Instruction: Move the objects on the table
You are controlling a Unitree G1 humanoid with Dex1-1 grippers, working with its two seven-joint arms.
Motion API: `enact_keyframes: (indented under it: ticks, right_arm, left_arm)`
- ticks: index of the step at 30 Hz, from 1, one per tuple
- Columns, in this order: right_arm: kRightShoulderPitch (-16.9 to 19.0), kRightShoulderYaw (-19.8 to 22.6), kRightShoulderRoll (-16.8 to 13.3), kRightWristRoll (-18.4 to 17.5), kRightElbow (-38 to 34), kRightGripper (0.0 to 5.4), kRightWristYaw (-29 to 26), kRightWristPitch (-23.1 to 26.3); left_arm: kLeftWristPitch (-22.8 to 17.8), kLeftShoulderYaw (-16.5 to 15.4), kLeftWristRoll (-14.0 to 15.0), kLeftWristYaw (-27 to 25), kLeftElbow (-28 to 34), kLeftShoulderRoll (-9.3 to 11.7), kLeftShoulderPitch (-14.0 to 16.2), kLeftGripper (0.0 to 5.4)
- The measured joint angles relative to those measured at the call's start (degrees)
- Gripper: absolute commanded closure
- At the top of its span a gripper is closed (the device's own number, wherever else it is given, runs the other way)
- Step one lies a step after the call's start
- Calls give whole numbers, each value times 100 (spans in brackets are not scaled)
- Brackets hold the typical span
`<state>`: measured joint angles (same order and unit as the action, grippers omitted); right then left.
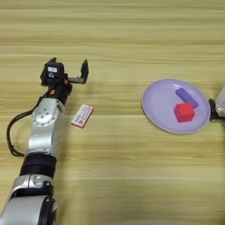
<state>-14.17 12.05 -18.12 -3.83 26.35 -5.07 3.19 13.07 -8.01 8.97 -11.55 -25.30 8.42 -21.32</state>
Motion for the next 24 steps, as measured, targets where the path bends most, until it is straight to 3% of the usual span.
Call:
enact_keyframes:
  ticks: [24]
  right_arm:
    - [-11,346,-51,-109,-925,2,88,-322]
  left_arm:
    - [52,2,-2,1,-3,-3,0,0]
